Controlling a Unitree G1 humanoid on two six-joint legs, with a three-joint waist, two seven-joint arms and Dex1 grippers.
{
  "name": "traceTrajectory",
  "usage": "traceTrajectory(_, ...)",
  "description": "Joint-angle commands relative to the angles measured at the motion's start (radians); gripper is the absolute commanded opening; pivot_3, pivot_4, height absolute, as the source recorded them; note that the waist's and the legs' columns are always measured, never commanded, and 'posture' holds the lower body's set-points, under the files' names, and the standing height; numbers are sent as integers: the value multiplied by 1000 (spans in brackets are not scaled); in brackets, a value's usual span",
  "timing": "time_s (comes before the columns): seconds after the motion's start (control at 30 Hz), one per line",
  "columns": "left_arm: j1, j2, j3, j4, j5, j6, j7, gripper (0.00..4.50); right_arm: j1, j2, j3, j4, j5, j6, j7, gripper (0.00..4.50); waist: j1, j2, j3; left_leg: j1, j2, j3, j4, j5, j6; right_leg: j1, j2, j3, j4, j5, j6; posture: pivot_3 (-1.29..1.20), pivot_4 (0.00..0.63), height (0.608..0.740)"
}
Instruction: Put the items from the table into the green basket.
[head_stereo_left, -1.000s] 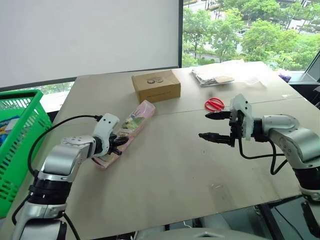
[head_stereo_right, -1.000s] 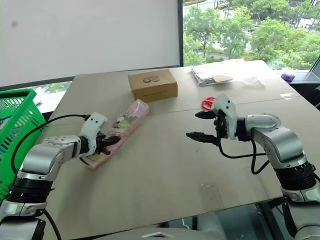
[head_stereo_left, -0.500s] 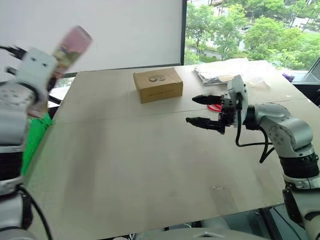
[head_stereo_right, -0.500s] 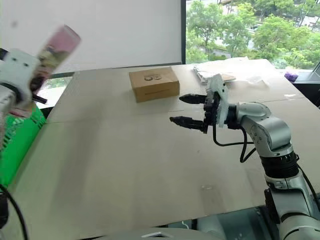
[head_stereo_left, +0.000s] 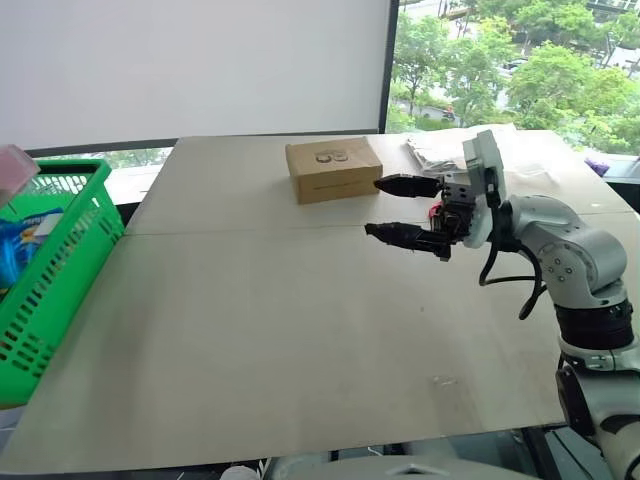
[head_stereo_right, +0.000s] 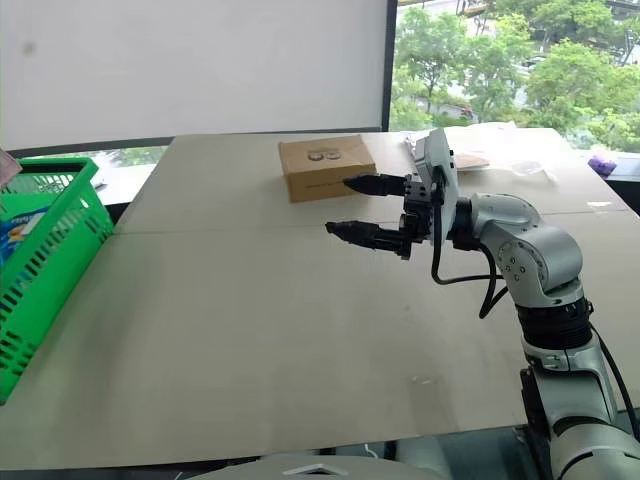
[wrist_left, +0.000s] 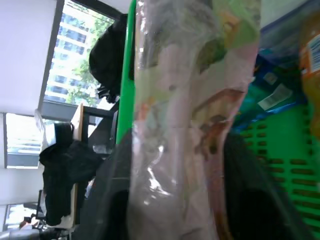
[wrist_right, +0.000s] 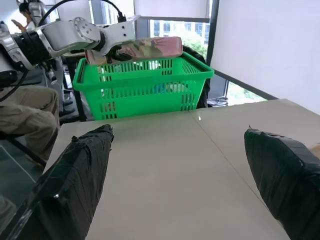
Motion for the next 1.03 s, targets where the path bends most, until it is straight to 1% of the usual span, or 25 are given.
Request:
traceTrajectory(0.03,-73,-10,34,-12,5,-37,45,3992,-22,-8,-7,-1,-11,-28,7,4500,10,-1,-1,0,0,0,0,0,0,0,0,0,0,0,0,155,0,740)
traceTrajectory(0.07,-90,-18,36,-5,3,-44,54,4416,-21,-8,-9,2,-13,-31,6,4500,12,-2,-1,0,0,0,0,0,0,0,0,0,0,0,0,155,0,740)
traceTrajectory(0.17,-128,-36,36,5,-4,-57,58,4416,-16,-14,-15,4,-15,-34,7,4500,14,-3,-2,0,0,0,0,0,0,0,0,0,0,0,0,155,0,740)
traceTrajectory(0.27,-211,-107,54,-28,-75,-52,40,4416,-5,-28,-15,4,-18,-34,11,4500,16,-3,-2,-1,0,0,0,0,0,-1,-1,0,0,0,0,146,0,740)
traceTrajectory(0.3,-263,-183,55,-87,-158,-34,7,4416,1,-33,-13,10,-29,-42,11,4500,18,-3,-3,-1,0,0,0,0,0,-1,-1,0,0,0,0,146,0,740)
traceTrajectory(0.33,-296,-235,55,-129,-215,-20,-18,4416,5,-33,-14,17,-37,-49,6,4500,21,-2,-3,-1,0,0,0,0,0,-1,-1,0,0,0,0,146,0,740)
traceTrajectory(0.37,-338,-325,55,-194,-306,1,-50,4416,9,-31,-16,26,-42,-56,0,4500,28,-2,-4,-1,0,0,0,0,0,-1,-2,0,1,0,0,146,0,740)
traceTrajectory(0.43,-356,-472,36,-325,-452,41,-113,4416,21,-28,-8,49,-72,-82,-7,4500,35,-3,-4,-2,0,1,2,0,0,-1,-2,-1,1,1,0,149,0,740)
traceTrajectory(0.47,-345,-535,20,-385,-508,52,-138,4416,32,-34,4,63,-103,-108,-5,4500,35,-4,-5,-3,0,1,2,0,0,-1,-2,-1,2,1,-1,149,0,740)
traceTrajectory(0.53,-285,-611,-22,-507,-593,63,-194,4416,61,-45,22,83,-156,-156,-3,4500,28,-6,-6,-4,0,3,3,0,0,-2,-2,0,1,1,0,122,0,740)
traceTrajectory(0.6,-191,-676,-86,-603,-632,77,-216,4416,113,-57,15,113,-201,-200,-17,4500,13,-6,-7,-5,0,3,3,-1,2,-2,-2,1,0,1,0,110,0,740)
traceTrajectory(0.7,-69,-700,-218,-614,-523,32,-171,4416,224,-96,7,179,-327,-360,-44,4500,-2,-5,-6,-4,1,6,2,-2,3,-2,-2,3,-1,1,-1,96,0,740)
traceTrajectory(0.77,-5,-720,-274,-624,-496,-12,-169,4416,300,-100,-21,223,-367,-448,-71,4500,-7,-5,-6,-2,1,7,0,-2,3,-2,-1,3,-1,1,-1,79,0,740)
traceTrajectory(0.93,133,-789,-299,-681,-506,-93,-177,4416,477,-81,-96,261,-371,-534,-124,4500,-14,0,-4,1,2,7,1,-2,3,0,1,3,1,0,-1,73,0,740)
traceTrajectory(1.03,180,-803,-306,-718,-506,-93,-168,4416,537,-77,-126,249,-365,-542,-149,4500,-19,4,-3,5,3,9,3,-1,3,5,2,5,1,-1,-1,58,0,740)
